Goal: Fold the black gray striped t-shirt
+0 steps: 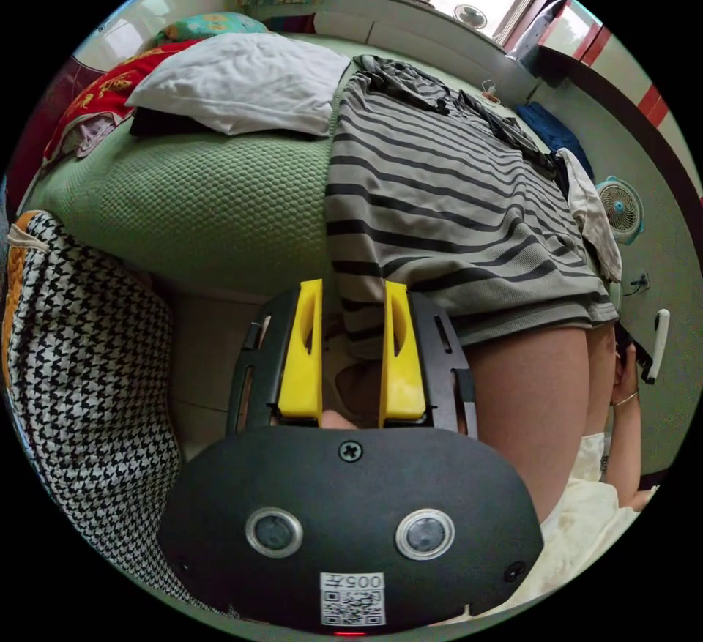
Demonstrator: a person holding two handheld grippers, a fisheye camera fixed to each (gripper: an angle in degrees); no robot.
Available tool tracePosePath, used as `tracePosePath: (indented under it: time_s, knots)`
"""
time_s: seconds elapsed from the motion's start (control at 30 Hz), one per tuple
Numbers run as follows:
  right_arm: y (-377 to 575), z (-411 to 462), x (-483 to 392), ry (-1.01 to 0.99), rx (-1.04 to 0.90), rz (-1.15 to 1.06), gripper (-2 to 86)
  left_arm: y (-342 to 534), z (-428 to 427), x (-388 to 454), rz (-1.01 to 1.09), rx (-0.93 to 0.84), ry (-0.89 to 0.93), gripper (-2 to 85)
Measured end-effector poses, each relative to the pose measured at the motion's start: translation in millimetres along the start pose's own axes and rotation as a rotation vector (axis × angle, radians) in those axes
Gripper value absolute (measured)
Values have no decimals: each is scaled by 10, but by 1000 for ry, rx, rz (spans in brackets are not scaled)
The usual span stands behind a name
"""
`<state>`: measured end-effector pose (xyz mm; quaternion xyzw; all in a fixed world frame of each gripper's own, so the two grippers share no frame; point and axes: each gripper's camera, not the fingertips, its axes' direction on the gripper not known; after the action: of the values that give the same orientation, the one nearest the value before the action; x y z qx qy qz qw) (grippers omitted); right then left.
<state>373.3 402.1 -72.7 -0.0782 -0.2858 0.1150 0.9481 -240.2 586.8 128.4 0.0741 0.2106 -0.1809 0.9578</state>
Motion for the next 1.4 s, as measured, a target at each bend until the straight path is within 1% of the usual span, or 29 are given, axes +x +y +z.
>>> tracePosePath:
  time_s: [0.27,0.37,0.47,0.5,0.57,0.73,0.83,0.9,0.97,1.1,1.2,1.27,1.4]
  knots:
    - [-40,70,80,12,-9,-10,62,-198,157,175,29,-25,-40,107]
    - [-64,113,99,18,-13,-20,60,-235,202,258,35,-25,-92,84]
    - [-82,141,160,11,-5,-6,60,-258,209,356,63,-20,-180,46]
    - [-87,146,175,10,-3,-2,60,-268,191,397,83,-14,-197,27]
    - [-108,173,230,5,0,7,69,-293,157,443,107,-18,-212,16]
    - [-175,226,291,-6,8,10,82,-370,-158,464,129,4,-176,4]
    - [-233,258,309,-27,14,10,82,-430,-317,579,219,-16,-266,3]
    - [-273,278,310,-30,24,11,81,-475,-369,598,232,-26,-292,3]
    - [-333,325,308,-44,31,11,76,-542,-361,553,207,-30,-286,3]
    - [-467,422,281,-58,31,-3,74,-706,-176,500,177,-74,-191,8]
    - [-611,457,233,2,37,-43,75,-765,-134,485,145,-63,-172,15]
    - [-740,610,268,9,-29,-47,83,-810,-108,461,125,-52,-153,16]
    - [-881,888,293,-35,-54,-43,77,-968,29,448,106,-50,-140,6]
